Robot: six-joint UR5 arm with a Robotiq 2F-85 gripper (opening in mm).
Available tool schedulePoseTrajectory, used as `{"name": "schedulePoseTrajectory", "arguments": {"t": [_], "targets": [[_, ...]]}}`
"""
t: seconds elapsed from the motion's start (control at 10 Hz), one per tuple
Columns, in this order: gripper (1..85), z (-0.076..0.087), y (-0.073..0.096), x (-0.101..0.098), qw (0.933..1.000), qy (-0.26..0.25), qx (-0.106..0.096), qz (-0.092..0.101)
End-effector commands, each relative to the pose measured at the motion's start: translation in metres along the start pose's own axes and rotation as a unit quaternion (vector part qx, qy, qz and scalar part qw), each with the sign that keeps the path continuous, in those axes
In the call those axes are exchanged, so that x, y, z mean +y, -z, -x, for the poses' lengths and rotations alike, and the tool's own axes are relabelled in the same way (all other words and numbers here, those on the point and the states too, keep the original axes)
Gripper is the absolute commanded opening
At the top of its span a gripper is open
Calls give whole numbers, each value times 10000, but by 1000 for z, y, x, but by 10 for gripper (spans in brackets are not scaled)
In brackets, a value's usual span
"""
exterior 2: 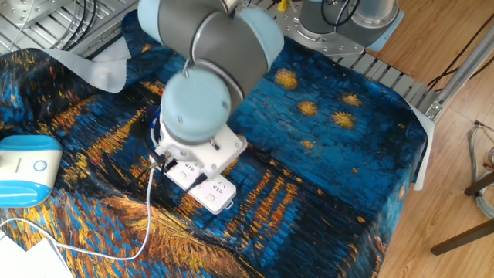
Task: Plug in the power cord of the desk lamp, turn on the socket, and light up the desk lamp
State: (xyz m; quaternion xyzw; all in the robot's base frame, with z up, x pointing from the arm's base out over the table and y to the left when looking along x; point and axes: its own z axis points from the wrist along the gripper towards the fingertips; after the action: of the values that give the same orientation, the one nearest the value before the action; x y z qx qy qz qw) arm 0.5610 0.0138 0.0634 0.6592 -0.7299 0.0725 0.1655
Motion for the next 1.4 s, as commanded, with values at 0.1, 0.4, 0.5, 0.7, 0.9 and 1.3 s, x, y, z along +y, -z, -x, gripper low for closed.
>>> {"name": "schedulePoseTrajectory", "arguments": {"t": [0.1, 0.4, 0.5, 0.7, 0.9, 1.3], "targets": [[303, 36, 28, 4, 9893, -911, -1132, -103], [343, 28, 28, -10, 9929, -504, -969, -476], [443, 30, 28, -16, 9934, -161, -966, -593], [453, 24, 25, -22, 9928, 153, -922, -756], [483, 15, 16, -29, 9900, 473, -922, -953], [507, 6, 4, -32, 9876, 648, -958, -1060]]}}
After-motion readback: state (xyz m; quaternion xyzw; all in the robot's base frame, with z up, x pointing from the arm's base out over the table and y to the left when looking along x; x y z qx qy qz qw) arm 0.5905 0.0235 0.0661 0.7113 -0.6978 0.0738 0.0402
